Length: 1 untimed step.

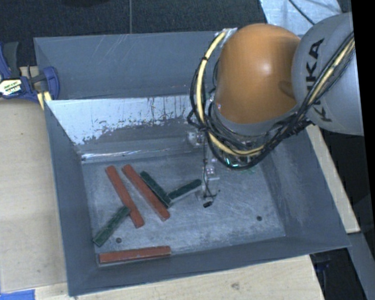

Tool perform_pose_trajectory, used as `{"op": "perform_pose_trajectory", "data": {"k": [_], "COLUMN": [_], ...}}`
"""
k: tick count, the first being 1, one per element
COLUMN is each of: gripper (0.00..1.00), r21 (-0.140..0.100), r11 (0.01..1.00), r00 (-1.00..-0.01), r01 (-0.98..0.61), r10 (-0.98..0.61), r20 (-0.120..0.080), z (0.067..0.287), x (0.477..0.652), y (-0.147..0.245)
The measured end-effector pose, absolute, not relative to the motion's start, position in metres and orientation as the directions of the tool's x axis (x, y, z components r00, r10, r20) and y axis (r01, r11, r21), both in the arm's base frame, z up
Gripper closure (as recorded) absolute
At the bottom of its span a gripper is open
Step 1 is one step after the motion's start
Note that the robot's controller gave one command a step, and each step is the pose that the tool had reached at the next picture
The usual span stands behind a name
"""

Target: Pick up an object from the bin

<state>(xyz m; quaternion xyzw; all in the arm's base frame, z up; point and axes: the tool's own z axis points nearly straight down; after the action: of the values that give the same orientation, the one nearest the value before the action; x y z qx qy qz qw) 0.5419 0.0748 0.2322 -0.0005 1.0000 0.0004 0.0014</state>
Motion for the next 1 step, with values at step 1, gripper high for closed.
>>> {"op": "perform_pose_trajectory", "data": {"k": [1], "gripper": [0.00], "r21": [0.000], "r11": [0.997], "r00": [-0.997], "r01": [-0.082], "r10": [-0.082], "r20": [-0.002], "z": [0.0992], "x": [0.5763], "y": [0.0423]}}
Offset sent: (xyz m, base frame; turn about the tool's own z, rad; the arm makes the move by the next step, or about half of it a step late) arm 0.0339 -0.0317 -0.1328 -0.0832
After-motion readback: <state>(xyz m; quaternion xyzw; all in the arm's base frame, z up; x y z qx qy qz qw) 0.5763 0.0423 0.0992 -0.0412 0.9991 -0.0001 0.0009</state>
